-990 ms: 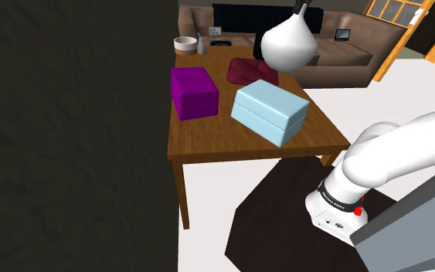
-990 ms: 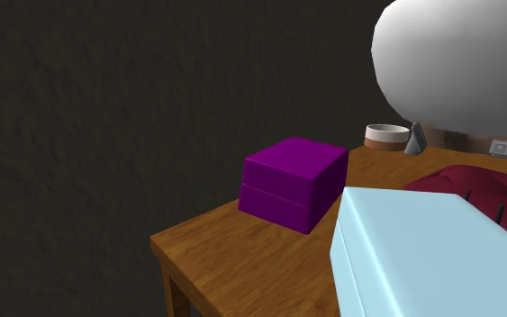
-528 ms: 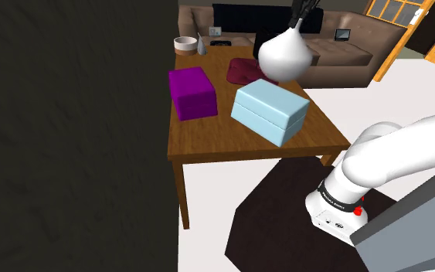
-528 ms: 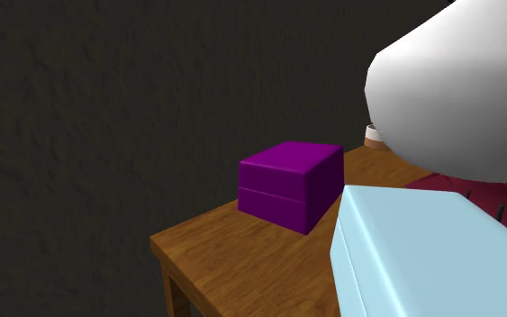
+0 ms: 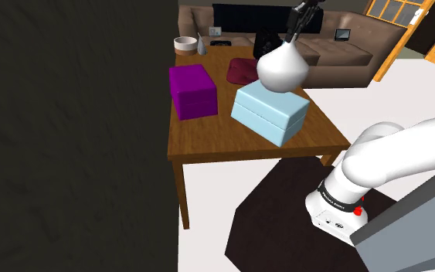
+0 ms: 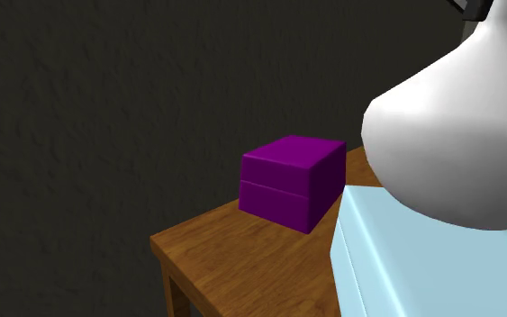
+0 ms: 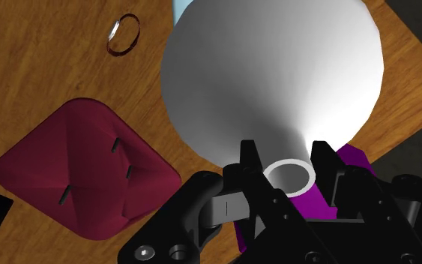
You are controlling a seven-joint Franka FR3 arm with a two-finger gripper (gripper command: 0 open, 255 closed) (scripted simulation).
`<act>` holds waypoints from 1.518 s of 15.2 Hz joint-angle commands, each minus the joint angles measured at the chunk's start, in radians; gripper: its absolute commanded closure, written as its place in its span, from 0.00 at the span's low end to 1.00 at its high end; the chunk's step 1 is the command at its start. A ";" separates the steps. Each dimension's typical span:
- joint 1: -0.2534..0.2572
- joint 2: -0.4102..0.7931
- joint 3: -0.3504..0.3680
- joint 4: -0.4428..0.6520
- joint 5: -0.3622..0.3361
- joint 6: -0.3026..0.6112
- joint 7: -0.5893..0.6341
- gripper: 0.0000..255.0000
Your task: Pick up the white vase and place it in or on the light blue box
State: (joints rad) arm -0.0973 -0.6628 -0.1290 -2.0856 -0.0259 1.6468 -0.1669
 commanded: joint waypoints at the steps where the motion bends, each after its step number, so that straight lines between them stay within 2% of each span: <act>1: -0.001 -0.016 0.000 -0.039 -0.001 0.025 0.001 1.00; 7: -0.005 -0.044 -0.002 -0.141 -0.005 0.099 -0.001 1.00; 15: -0.005 -0.045 -0.002 -0.143 -0.005 0.100 -0.001 1.00; 16: -0.005 -0.045 -0.002 -0.143 -0.005 0.100 -0.001 0.00; 21: -0.005 -0.045 -0.002 -0.143 -0.005 0.100 -0.001 0.00; 23: -0.004 -0.039 -0.001 -0.071 -0.004 0.034 -0.001 0.00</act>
State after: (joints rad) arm -0.1021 -0.7100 -0.1290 -2.1901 -0.0302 1.7066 -0.1667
